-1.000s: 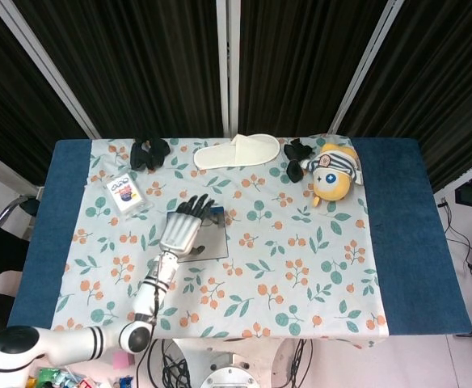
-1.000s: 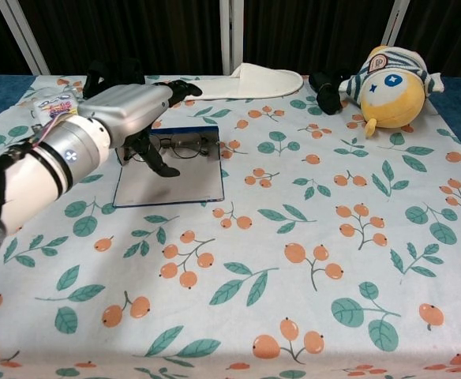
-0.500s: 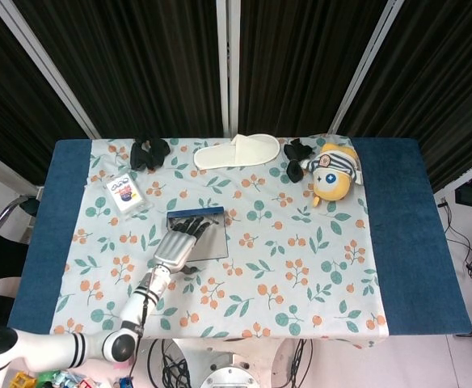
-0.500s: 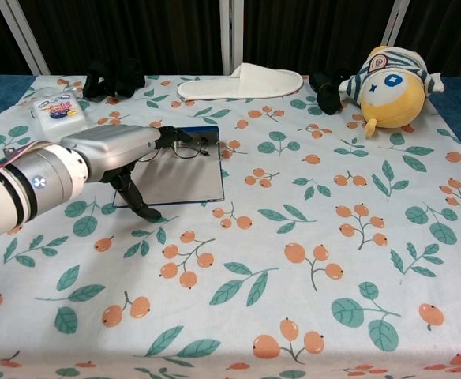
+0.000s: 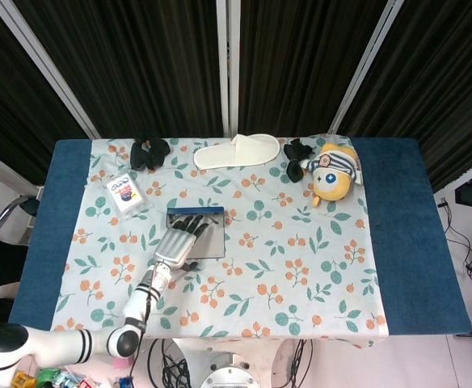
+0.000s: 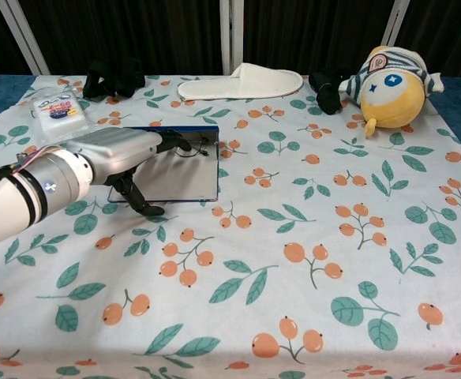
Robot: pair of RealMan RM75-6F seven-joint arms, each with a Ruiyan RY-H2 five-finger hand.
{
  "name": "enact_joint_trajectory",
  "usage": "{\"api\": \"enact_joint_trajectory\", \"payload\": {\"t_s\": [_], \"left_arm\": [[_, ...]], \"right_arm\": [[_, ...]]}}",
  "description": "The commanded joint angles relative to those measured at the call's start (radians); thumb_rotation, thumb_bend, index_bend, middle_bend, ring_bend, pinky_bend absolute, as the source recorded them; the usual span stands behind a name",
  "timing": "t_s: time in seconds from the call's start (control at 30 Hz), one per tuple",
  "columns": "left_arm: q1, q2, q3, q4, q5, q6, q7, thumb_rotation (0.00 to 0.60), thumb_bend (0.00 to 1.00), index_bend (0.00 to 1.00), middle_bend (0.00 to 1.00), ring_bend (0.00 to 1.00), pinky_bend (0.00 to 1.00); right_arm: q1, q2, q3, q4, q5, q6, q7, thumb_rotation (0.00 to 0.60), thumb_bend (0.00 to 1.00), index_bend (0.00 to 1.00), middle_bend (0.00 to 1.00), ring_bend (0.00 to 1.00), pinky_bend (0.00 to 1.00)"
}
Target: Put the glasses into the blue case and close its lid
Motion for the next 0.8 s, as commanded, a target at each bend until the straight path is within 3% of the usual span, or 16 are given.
{"api": "enact_joint_trajectory", "payload": {"t_s": [0.03,0.27,0.57,0.8], "left_arm": [[-0.001,-0.014,0.007,0.023,0.016,0.013,0.004,0.600,0.22,0.19,0.00,0.03,0.17],[-0.008,-0.011,0.015,0.043,0.012,-0.003,0.022,0.600,0.38,0.32,0.00,0.03,0.17],[-0.004,0.006,0.012,-0.003,0.017,0.027,0.032,0.600,0.46,0.41,0.04,0.03,0.17],[0.015,-0.013,0.024,0.025,0.101,0.083,-0.008,0.600,0.48,0.51,0.16,0.06,0.21]], "right_arm": [[0.000,0.000,-0.001,0.000,-0.001,0.000,-0.001,0.600,0.32,0.00,0.00,0.00,0.00],[0.001,0.000,-0.003,-0.002,-0.002,-0.003,-0.004,0.600,0.32,0.00,0.00,0.00,0.00],[0.003,0.001,-0.004,-0.007,-0.002,-0.006,-0.013,0.600,0.32,0.00,0.00,0.00,0.00],[0.004,0.000,-0.006,-0.012,-0.004,-0.005,-0.020,0.600,0.32,0.00,0.00,0.00,0.00]]}}
